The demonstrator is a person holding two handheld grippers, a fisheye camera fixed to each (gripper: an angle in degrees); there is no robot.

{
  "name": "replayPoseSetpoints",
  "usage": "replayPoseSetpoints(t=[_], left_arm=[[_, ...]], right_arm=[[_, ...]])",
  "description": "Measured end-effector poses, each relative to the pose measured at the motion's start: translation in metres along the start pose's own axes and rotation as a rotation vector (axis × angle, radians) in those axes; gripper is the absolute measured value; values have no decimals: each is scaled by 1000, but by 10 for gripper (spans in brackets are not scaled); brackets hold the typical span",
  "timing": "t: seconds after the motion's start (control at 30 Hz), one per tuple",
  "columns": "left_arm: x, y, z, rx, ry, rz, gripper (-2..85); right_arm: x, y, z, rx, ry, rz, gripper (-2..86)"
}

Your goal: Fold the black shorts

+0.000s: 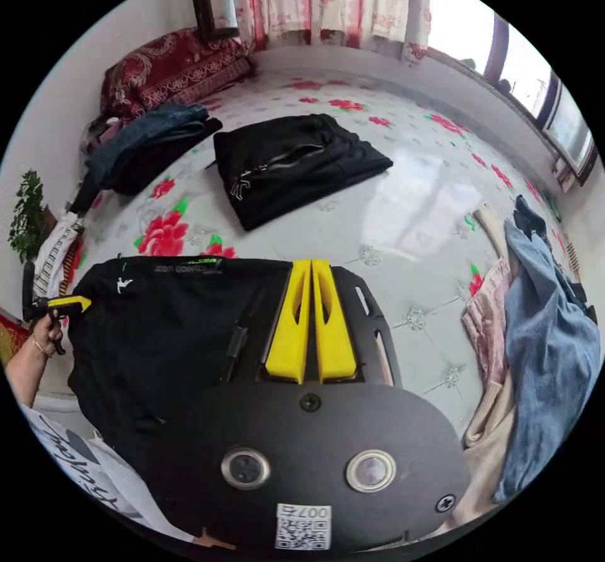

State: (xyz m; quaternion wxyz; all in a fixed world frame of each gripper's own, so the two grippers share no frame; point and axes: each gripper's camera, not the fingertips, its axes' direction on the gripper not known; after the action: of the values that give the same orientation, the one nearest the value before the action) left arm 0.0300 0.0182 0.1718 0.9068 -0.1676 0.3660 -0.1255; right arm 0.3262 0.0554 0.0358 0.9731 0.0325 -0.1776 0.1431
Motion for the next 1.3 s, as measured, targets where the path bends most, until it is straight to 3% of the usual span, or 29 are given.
replayPoseSetpoints(t=[0.13,0.4,0.63,0.77,0.87,0.97,1.1,1.3], left_arm=[[7,71,-47,53,-2,-56,75],[10,220,-80,-50,-29,-279,113],[28,222,-44,-172,-215,-274,122],[43,209,-48,-242,-312,-129,81],[28,209,-85,-167,-159,-155,19],[7,206,-139,-29,113,-178,4],[-8,198,-201,107,270,-142,-2],[-40,199,-245,162,362,-167,-3]], right_arm=[[35,74,-67,-30,-230,82,41],[84,300,-174,-262,-213,359,93],[53,348,-182,-418,-180,300,89],[41,331,-188,-509,-181,228,19],[67,317,-226,-377,-360,251,4],[128,301,-299,-57,-625,384,-1],[183,284,-391,330,-847,401,-3],[186,275,-440,399,-848,348,-3]])
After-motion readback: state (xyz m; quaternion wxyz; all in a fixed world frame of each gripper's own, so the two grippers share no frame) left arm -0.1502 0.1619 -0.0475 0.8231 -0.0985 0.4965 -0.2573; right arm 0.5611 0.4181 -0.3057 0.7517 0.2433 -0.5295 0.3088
